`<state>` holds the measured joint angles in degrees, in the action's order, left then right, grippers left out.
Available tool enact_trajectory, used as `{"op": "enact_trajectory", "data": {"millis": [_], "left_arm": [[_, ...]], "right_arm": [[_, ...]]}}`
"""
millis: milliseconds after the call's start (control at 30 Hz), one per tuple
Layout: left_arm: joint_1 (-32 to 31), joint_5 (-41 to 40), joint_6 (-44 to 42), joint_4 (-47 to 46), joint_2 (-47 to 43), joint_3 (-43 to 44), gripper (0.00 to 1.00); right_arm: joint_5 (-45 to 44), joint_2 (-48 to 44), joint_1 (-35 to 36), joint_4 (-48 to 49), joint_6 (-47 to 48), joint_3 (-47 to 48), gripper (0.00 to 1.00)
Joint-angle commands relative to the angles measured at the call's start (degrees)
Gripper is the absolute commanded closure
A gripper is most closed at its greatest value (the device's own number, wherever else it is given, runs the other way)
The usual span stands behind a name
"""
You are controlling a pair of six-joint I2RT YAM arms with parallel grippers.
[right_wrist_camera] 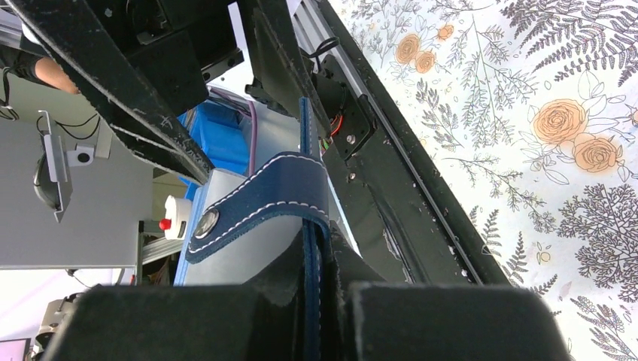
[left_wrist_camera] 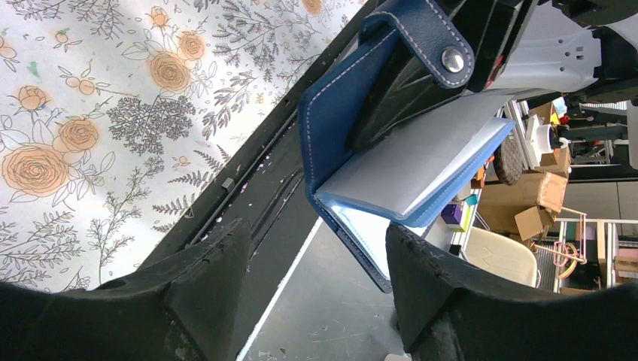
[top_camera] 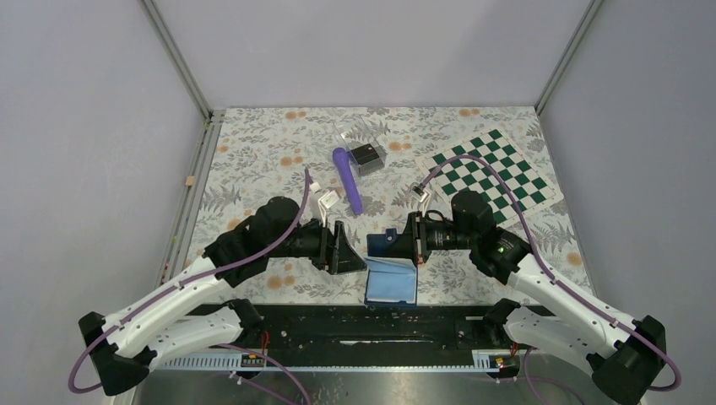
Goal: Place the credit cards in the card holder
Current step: Open the card holder.
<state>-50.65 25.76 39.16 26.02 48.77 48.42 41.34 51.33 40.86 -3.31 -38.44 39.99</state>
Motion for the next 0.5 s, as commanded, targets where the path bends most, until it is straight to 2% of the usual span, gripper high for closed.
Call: {"op": "enact_trajectory", "data": {"millis": [0, 133, 300, 467], "left_arm": [[1.0, 1.9, -1.7, 0.2, -0.8, 2.2, 0.35], [1.0, 3.6, -3.0, 2.0, 0.3, 2.8, 0.38], [1.1, 1.6, -5.1, 6.4, 1.0, 4.1, 0.38], [0.9, 3.9, -3.7, 4.1, 2.5, 3.2, 0.38]], "right_arm": [[2.2, -0.6, -0.1, 2.7, -0.5, 0.9, 1.00], [2.7, -0.7, -0.1, 4.8, -0.8, 0.8, 1.00], [3.6, -0.5, -0.1, 5.6, -1.2, 0.6, 1.00], [3.4, -0.4, -0.1, 5.7, -1.4, 0.6, 1.00]]}}
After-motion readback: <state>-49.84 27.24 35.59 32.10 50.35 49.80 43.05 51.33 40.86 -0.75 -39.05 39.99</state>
